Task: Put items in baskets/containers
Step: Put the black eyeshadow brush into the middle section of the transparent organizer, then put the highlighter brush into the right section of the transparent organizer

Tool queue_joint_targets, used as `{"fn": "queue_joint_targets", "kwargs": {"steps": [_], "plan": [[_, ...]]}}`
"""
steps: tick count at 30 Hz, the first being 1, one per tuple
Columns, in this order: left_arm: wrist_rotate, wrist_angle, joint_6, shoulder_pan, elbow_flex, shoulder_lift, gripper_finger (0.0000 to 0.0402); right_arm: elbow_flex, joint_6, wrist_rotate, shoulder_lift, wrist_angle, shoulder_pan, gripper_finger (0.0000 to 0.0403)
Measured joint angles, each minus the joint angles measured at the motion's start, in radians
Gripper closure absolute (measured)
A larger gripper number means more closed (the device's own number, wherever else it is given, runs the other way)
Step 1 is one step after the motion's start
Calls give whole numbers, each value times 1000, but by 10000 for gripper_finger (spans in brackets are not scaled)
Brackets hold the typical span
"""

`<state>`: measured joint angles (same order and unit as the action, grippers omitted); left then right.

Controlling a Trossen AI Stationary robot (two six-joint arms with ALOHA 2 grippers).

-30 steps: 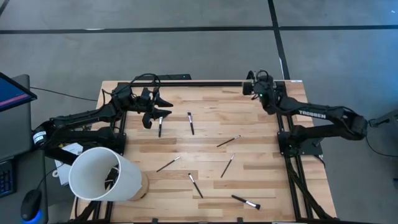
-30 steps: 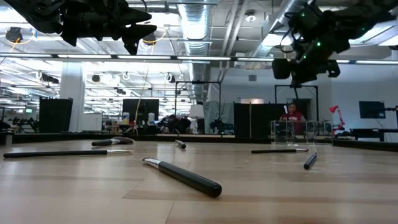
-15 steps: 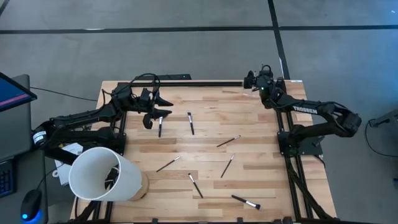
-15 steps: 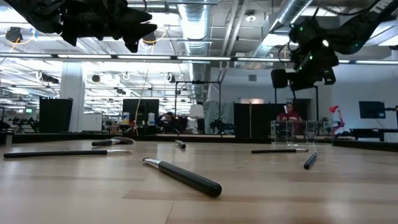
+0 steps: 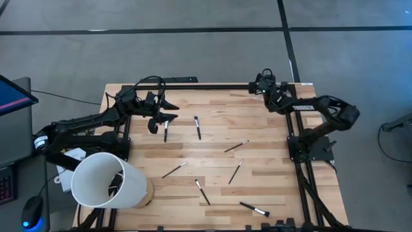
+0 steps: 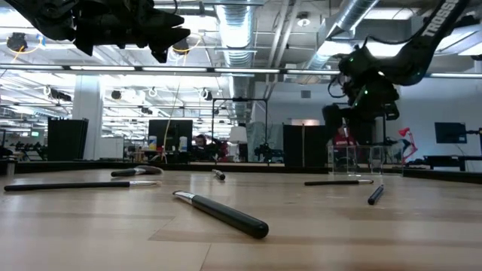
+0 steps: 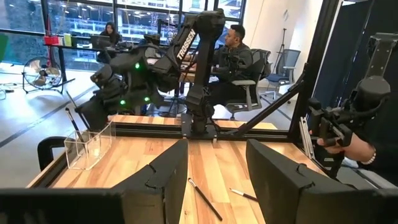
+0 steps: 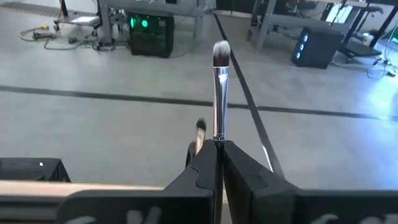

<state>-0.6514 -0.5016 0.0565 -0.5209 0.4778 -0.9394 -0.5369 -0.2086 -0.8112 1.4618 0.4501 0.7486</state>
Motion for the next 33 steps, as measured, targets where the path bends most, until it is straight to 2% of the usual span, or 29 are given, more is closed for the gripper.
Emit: {"fn": "queue_joint_targets", "kwargs": {"steps": [11, 21, 33], "plan": [[0, 5, 30, 0, 0, 0, 241, 0, -131, 1, 82, -36, 0, 378], [0, 7, 30, 0, 0, 0, 241, 0, -127, 53, 40, -83, -1, 358], [0, 7, 31, 0, 0, -2, 241, 0, -147, 33, 5, -139, -35, 312]]}}
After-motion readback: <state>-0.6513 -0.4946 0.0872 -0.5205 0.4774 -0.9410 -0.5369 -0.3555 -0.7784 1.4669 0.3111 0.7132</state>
